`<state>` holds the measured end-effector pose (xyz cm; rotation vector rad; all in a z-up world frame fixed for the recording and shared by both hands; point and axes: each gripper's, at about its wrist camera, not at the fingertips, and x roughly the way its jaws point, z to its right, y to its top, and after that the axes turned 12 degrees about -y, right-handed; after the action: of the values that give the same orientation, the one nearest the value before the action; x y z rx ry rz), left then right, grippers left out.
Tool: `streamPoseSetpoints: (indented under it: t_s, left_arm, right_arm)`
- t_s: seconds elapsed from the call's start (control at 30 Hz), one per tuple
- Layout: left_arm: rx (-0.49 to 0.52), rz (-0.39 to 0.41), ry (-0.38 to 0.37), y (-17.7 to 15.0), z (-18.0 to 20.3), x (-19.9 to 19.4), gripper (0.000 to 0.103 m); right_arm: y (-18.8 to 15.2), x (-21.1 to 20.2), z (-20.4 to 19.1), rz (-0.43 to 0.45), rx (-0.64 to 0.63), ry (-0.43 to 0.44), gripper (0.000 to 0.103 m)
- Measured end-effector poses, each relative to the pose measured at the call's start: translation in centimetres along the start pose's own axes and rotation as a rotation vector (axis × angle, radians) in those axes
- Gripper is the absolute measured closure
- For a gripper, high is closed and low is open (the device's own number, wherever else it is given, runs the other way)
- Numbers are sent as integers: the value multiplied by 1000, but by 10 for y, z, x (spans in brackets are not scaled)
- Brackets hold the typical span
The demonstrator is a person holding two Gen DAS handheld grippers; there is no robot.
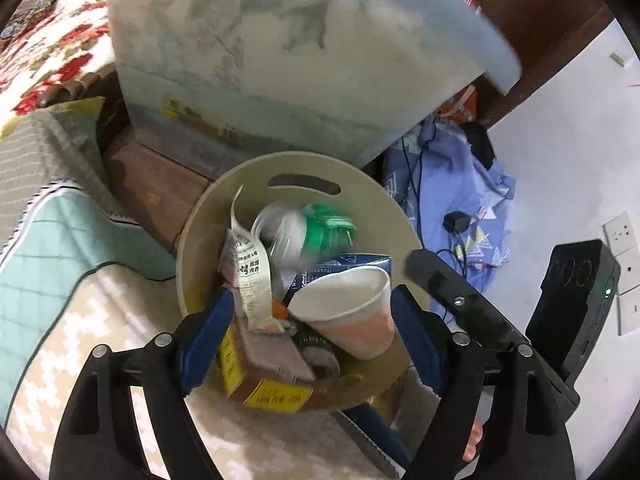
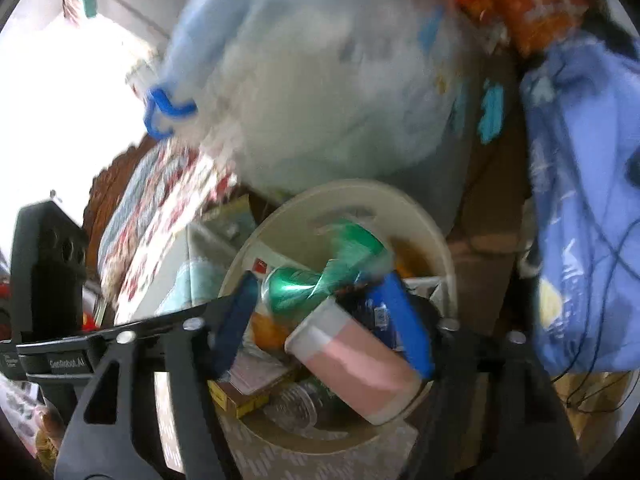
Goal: Collect trash
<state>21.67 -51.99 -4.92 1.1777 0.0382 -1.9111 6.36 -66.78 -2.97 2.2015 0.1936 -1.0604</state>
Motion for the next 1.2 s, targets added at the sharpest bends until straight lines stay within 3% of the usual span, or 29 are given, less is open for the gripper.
streamPoseSetpoints:
  t_s: [0.2,0.33,0.57,0.87,1.2]
  left_arm:
    - [5,105,-35,-38,6,-59,21]
    - [30,159,45,-83,8,-92,18]
    - [47,219,260,-169,-3,-141,12]
    - [60,265,434,-239,-7,-187,9]
    - [52,321,501,-280,0,-221,9]
  right_arm:
    - [-23,-43,-3,87,43,26,34]
    - [-56,-71,-16,95,60,49,34]
    - [-118,-95,-44,69,35,44,30]
    - [-167,-120,-71,26,-6,44,26]
    - [-189,-162,-93,77,-41,54,20]
